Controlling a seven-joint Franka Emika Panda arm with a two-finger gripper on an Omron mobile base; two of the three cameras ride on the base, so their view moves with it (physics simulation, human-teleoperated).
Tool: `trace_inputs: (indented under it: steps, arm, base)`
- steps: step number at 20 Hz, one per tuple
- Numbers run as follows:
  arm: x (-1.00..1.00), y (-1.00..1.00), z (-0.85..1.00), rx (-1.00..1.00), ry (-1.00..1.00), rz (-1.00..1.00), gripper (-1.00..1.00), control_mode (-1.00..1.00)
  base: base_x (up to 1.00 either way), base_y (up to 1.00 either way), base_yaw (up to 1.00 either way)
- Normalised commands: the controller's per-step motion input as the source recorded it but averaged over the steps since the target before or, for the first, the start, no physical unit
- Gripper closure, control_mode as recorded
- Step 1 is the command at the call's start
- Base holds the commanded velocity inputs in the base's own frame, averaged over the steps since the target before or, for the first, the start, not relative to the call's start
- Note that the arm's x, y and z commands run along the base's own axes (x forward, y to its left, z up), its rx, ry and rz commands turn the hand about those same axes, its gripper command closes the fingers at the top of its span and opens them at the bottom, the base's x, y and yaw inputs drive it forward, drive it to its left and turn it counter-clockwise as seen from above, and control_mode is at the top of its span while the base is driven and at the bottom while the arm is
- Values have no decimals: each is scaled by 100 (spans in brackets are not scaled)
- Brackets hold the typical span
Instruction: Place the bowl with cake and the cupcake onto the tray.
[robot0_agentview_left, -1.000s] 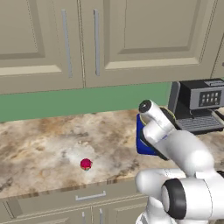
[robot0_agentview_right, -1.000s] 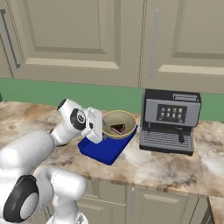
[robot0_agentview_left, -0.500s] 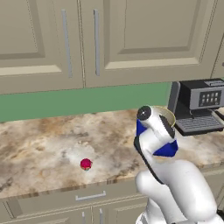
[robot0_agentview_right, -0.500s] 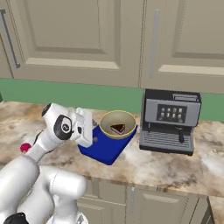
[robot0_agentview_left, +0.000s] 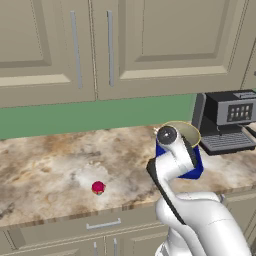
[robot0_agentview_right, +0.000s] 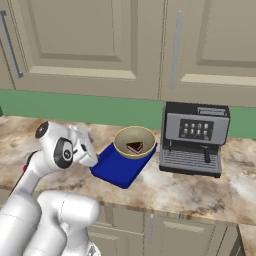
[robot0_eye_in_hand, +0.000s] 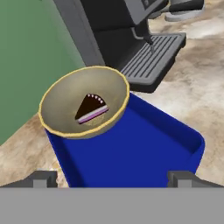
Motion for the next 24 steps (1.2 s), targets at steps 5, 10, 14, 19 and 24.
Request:
trace_inputs:
  steps: [5, 10, 14, 19, 24]
  arm:
    - [-5, 8, 7, 17, 11, 37, -100, -100]
    - [-4, 40, 1, 17, 24, 31, -100, -100]
    - [0, 55, 14, 16, 40, 27, -100, -100]
    - [2, 55, 6, 11, 45, 24, -100, -100]
    - [-2, 75, -5, 0, 31, 19, -100, -100]
  base:
    - [0, 0, 0]
    - [0, 0, 0]
    - [0, 0, 0]
    - [0, 0, 0]
    - [0, 0, 0]
